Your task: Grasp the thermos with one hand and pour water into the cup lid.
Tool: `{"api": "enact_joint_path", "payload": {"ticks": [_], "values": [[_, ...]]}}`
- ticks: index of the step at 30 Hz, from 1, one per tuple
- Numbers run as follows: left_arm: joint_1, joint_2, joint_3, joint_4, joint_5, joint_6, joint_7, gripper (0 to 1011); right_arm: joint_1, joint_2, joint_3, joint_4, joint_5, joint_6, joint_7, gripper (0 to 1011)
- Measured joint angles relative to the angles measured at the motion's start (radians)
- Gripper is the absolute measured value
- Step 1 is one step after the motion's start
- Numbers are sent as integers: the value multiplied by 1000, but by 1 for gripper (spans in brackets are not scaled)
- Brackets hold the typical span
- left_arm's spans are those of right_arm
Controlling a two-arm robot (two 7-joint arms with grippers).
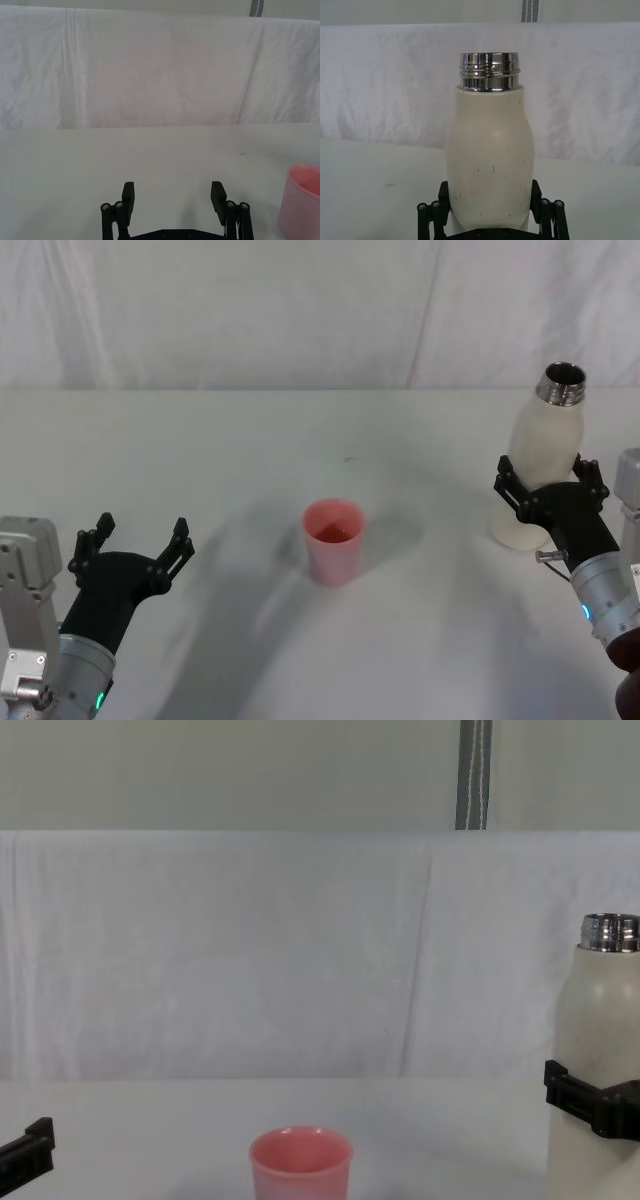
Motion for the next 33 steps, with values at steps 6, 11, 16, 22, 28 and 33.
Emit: {"api": "enact_joint_path", "payload": {"ticks": [6,11,16,22,28,33], "values": [[0,0,0,0,0,0,0,1001,4,1,-1,7,1,-4,2,950],[0,0,0,0,0,0,0,1001,7,2,-2,12,1,-8,3,950],[0,0,0,0,0,0,0,1001,8,2,-4,15,0,-11,4,950],[0,0,0,0,0,0,0,1001,11,3,-6,21,-2,-13,4,950],[0,0,0,0,0,0,0,1001,13,3,-8,24,-3,-13,4,950],[0,0,0,0,0,0,0,1001,13,3,-8,24,-3,-14,4,950]]}}
